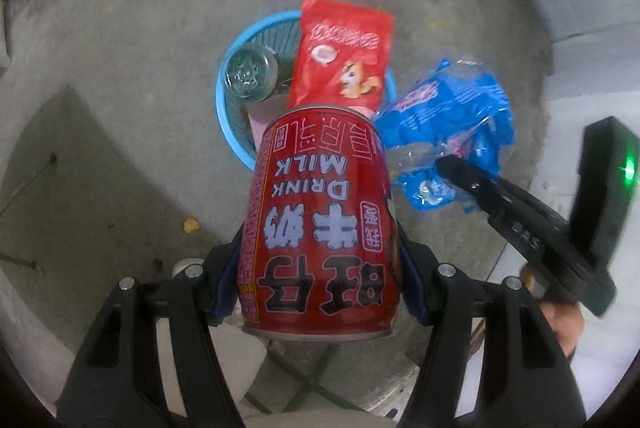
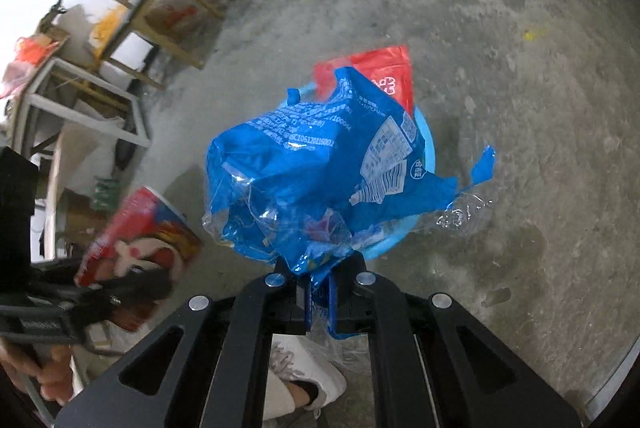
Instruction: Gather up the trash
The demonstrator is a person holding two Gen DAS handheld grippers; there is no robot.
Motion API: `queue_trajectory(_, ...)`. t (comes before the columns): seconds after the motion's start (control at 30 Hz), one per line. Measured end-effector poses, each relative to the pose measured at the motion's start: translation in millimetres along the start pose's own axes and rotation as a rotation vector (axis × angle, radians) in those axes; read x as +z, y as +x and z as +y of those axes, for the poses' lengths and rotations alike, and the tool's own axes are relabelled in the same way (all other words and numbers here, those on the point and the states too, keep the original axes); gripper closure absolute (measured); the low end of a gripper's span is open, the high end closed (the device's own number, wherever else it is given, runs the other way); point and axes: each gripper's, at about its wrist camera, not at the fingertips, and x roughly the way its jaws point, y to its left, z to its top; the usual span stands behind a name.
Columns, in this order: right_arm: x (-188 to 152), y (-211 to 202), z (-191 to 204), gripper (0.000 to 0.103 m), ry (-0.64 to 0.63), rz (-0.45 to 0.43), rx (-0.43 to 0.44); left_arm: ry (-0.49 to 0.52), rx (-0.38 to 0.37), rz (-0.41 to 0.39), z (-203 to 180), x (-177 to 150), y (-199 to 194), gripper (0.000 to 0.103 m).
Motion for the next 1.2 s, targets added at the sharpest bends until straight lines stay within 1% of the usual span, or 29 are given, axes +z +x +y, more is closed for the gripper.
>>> queue_trajectory(0.1, 21, 28, -4, 0.096, 0.030, 0.031, -0.029, -0.035, 0.011, 0.035, 1, 21, 24, 0.041)
queue_trajectory(0.13, 28, 40, -7, 0.095, 0.037, 0.046, -0.038, -0.043, 0.010, 0.039, 0, 24, 29, 0.038)
queue_trajectory(0.17, 32, 51, -8, 0.095, 0.043, 0.059, -0.045, -0.053, 0.014, 0.039, 1, 29, 33, 0.030)
queue_trajectory(0.2, 34, 60, -9, 0.091, 0.046, 0.071, -0.049, -0.063, 0.025, 0.033, 1, 31, 35, 0.027)
queue_trajectory(0.23, 38, 76, -11, 0.087, 0.052, 0.098, -0.057, -0.074, 0.031, 0.020, 2, 33, 34, 0.025)
queue_trajectory(0.27, 40, 86, -13, 0.078, 0.055, 0.120, -0.060, -0.081, 0.026, 0.013, 1, 34, 33, 0.025)
queue_trajectory(0.37, 43, 107, -16, 0.066, 0.059, 0.156, -0.062, -0.084, -0.005, -0.005, 2, 32, 22, 0.025)
queue_trajectory(0.4, 43, 108, -16, 0.060, 0.058, 0.159, -0.060, -0.077, -0.004, -0.017, 2, 29, 13, 0.025)
queue_trajectory(0.47, 42, 107, -15, 0.053, 0.050, 0.158, -0.055, -0.055, 0.003, -0.053, 1, 24, -5, 0.024)
queue_trajectory(0.53, 42, 99, -13, 0.049, 0.042, 0.145, -0.048, -0.042, 0.006, -0.084, 0, 20, -21, 0.023)
queue_trajectory(0.6, 41, 87, -12, 0.045, 0.038, 0.128, -0.031, -0.028, 0.001, -0.122, 0, 11, -46, 0.023)
queue_trajectory(0.7, 42, 69, -12, 0.043, 0.034, 0.094, -0.015, -0.012, -0.019, -0.182, -2, -3, -77, 0.022)
queue_trajectory(0.73, 42, 61, -11, 0.042, 0.032, 0.080, -0.009, -0.003, -0.025, -0.216, -3, -13, -94, 0.021)
queue_trajectory(0.8, 43, 50, -13, 0.042, 0.037, 0.059, 0.000, 0.011, -0.030, -0.264, -4, -24, -112, 0.020)
queue_trajectory(0.83, 43, 42, -14, 0.042, 0.040, 0.043, 0.017, 0.024, -0.041, -0.308, -4, -38, -130, 0.020)
queue_trajectory(0.93, 38, 22, -14, 0.042, 0.031, -0.001, 0.073, 0.032, -0.043, -0.408, 2, -71, -166, 0.020)
queue_trajectory(1.0, 35, 9, -13, 0.042, 0.023, -0.031, 0.095, 0.036, -0.041, -0.462, 6, -95, -185, 0.019)
queue_trajectory(1.07, 30, -11, -9, 0.042, 0.015, -0.076, 0.120, 0.033, -0.025, -0.534, 14, -126, -201, 0.019)
queue_trajectory(1.1, 27, -20, -7, 0.042, -0.002, -0.083, 0.147, 0.031, -0.018, -0.564, 17, -140, -208, 0.019)
queue_trajectory(1.13, 21, -34, -2, 0.042, -0.020, -0.110, 0.158, 0.028, 0.001, -0.611, 22, -161, -217, 0.018)
queue_trajectory(1.2, 6, -61, 13, 0.042, -0.078, -0.152, 0.179, 0.022, 0.035, -0.682, 30, -194, -229, 0.015)
